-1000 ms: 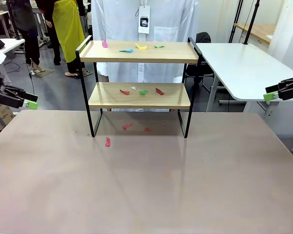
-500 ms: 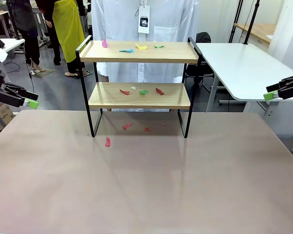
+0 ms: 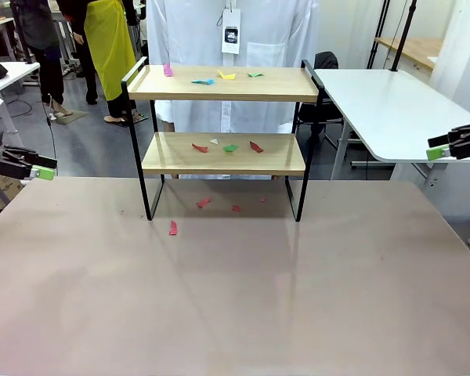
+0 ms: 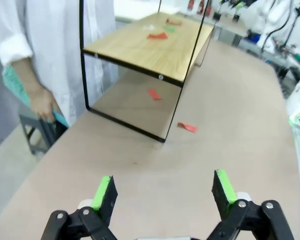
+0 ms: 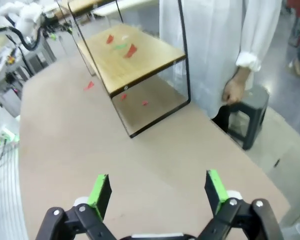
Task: Clean the shelf.
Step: Pick up the Duster handed by the human.
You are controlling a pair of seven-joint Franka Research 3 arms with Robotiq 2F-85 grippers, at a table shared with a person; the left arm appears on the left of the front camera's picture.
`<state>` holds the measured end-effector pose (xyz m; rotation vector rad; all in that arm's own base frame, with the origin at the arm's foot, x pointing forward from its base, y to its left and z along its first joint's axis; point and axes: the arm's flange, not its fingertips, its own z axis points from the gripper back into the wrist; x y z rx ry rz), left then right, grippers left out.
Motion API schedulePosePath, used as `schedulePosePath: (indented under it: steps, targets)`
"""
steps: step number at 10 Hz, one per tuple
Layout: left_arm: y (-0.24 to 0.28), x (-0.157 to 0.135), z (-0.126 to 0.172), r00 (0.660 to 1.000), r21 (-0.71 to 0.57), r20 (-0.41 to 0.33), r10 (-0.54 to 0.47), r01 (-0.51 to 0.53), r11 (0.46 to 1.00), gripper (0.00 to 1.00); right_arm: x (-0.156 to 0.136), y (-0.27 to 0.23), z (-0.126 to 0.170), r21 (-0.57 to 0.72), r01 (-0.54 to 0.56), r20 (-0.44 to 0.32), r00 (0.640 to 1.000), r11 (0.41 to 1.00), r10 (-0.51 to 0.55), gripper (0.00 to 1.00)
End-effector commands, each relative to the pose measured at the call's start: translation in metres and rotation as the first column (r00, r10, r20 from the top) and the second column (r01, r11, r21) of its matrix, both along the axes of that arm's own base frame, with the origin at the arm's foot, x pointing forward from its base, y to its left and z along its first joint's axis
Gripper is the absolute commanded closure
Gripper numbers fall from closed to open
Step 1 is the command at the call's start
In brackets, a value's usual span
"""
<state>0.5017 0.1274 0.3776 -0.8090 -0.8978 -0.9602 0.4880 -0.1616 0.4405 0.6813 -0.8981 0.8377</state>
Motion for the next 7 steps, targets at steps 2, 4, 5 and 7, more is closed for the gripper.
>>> schedulePosePath:
  steps: [2, 4, 5, 7]
  targets:
    - [0.022, 0.015, 0.005, 0.977, -0.094, 0.2, -0.068, 0.088, 0.992, 0.0, 0.038, -0.044, -0.011, 0.116, -0.076, 0.139, 0.988, 0.99, 0.06, 0.0]
    - [0.036, 0.022, 0.011, 0.957, -0.142, 0.285, -0.052, 0.095, 0.985, 0.0, 0.05, -0.06, -0.011, 0.152, -0.079, 0.184, 0.982, 0.985, 0.05, 0.0]
    - [0.037, 0.02, 0.015, 0.95, -0.137, 0.308, -0.057, 0.104, 0.985, 0.0, 0.052, -0.064, -0.01, 0.165, -0.075, 0.199, 0.979, 0.983, 0.041, 0.0]
    - [0.039, 0.014, 0.021, 0.934, -0.152, 0.353, -0.051, 0.111, 0.982, 0.0, 0.054, -0.068, -0.006, 0.166, -0.08, 0.226, 0.973, 0.983, 0.041, 0.0]
